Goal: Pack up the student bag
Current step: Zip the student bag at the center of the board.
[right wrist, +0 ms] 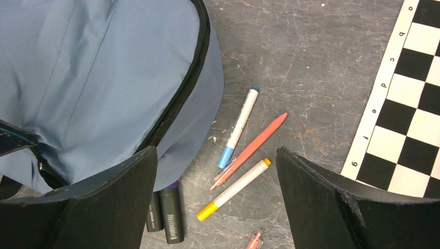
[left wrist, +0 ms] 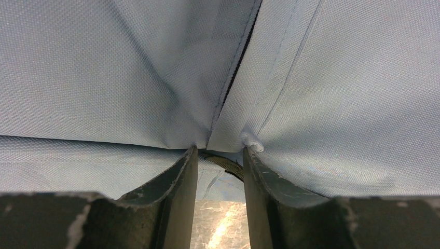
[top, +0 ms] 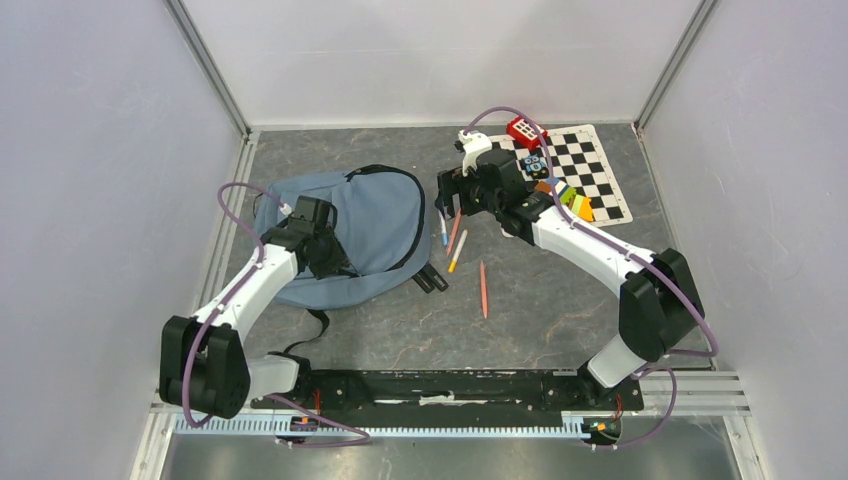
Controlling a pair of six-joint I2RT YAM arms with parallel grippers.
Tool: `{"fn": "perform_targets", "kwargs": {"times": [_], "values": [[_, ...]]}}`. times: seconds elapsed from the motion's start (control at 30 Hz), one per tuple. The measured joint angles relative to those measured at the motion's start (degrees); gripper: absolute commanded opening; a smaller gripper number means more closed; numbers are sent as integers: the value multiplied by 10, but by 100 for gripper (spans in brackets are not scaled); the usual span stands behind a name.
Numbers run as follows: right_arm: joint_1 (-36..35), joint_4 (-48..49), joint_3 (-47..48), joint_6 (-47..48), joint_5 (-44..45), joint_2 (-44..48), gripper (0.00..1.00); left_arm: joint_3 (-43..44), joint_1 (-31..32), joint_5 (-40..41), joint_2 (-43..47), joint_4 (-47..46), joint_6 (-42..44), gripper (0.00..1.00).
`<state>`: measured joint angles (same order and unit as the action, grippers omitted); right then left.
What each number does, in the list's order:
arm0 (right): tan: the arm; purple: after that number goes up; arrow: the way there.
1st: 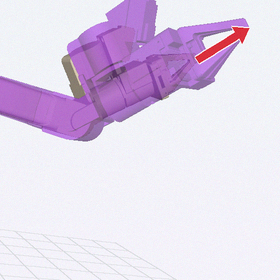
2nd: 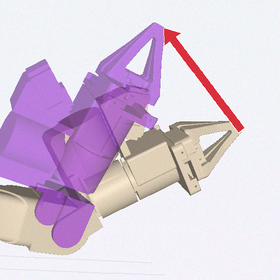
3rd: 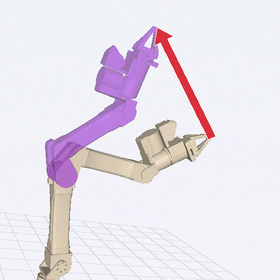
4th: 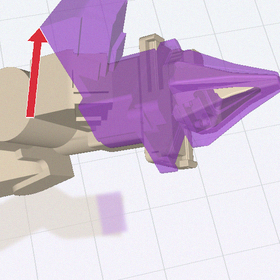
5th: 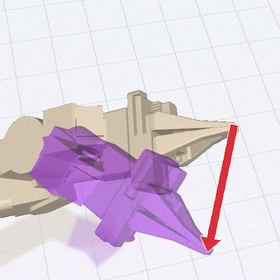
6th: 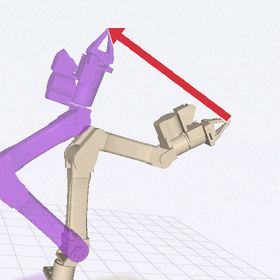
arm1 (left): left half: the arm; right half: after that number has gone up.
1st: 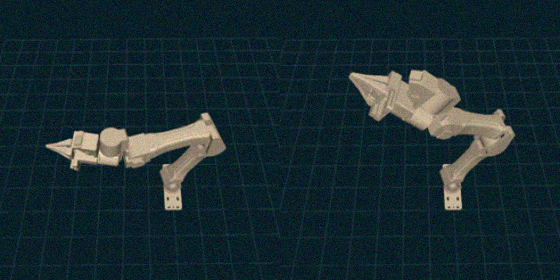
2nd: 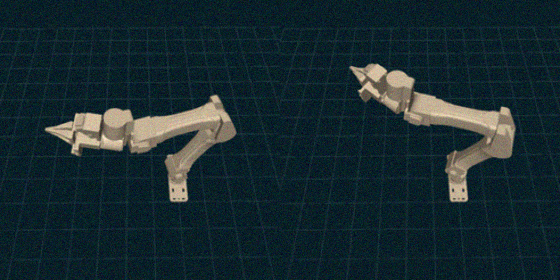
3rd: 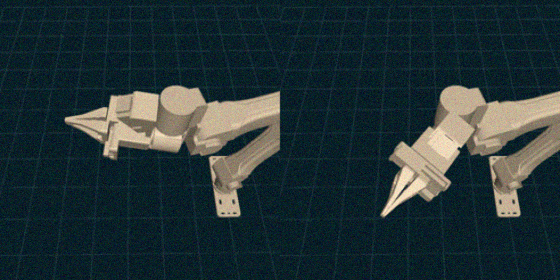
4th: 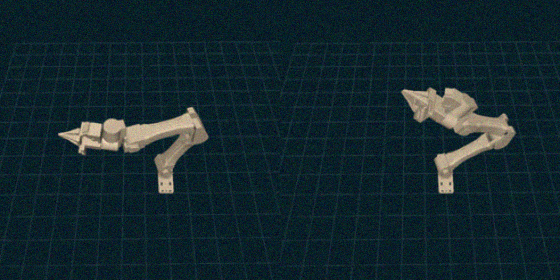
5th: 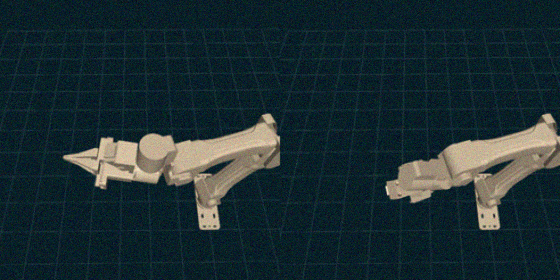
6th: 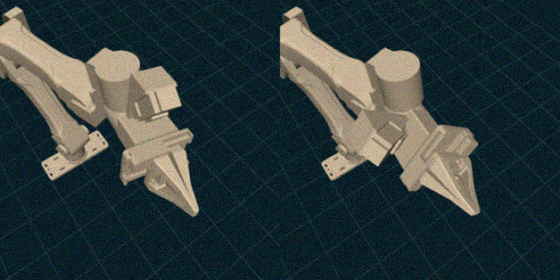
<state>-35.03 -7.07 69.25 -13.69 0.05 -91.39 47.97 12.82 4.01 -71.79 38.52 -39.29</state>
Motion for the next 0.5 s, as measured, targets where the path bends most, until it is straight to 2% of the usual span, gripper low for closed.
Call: {"fn": "perform_targets", "kwargs": {"times": [0.27,0.33,0.5], "values": [[0,13,-1,-2,-26,1,88,-10,0,1,-22,-25,-2,33],[0,15,-1,-2,-29,2,88,-11,0,1,-31,-30,-1,27],[0,19,-1,-2,-30,2,88,-12,0,0,-37,-37,-2,7]]}}
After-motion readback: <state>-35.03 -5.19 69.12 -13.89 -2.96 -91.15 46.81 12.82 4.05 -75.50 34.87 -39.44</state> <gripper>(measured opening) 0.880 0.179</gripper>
